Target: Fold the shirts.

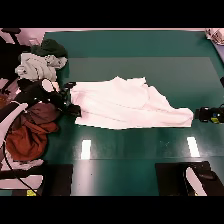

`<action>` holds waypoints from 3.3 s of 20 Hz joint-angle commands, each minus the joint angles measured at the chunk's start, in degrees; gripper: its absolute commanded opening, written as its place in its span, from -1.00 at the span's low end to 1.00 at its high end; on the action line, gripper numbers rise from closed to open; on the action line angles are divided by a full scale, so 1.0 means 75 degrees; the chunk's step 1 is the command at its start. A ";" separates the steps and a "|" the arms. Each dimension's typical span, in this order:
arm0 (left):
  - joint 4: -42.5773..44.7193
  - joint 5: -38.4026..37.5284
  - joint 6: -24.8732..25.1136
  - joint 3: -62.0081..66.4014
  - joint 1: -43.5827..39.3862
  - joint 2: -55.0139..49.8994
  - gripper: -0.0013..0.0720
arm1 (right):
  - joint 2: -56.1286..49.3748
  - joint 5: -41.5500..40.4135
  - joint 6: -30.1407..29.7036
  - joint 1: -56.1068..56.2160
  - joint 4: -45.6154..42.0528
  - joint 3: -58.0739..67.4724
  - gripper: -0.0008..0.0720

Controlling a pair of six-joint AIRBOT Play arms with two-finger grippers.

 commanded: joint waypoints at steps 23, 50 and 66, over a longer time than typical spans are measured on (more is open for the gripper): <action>-0.0399 -0.1445 -0.1687 0.0201 -0.0006 0.1827 -0.90 | -0.3847 0.0058 -0.2323 -0.0134 0.1754 0.2378 0.14; 0.1734 -0.3156 -0.3179 0.0184 -0.0006 0.3019 -0.90 | -0.5578 -0.0612 -0.4357 -0.1381 0.5085 0.0306 0.34; 0.1702 -0.2092 -0.3430 0.0184 -0.0006 0.3019 -0.90 | -0.5590 -0.1749 -0.4401 0.0597 0.5082 0.0478 -0.91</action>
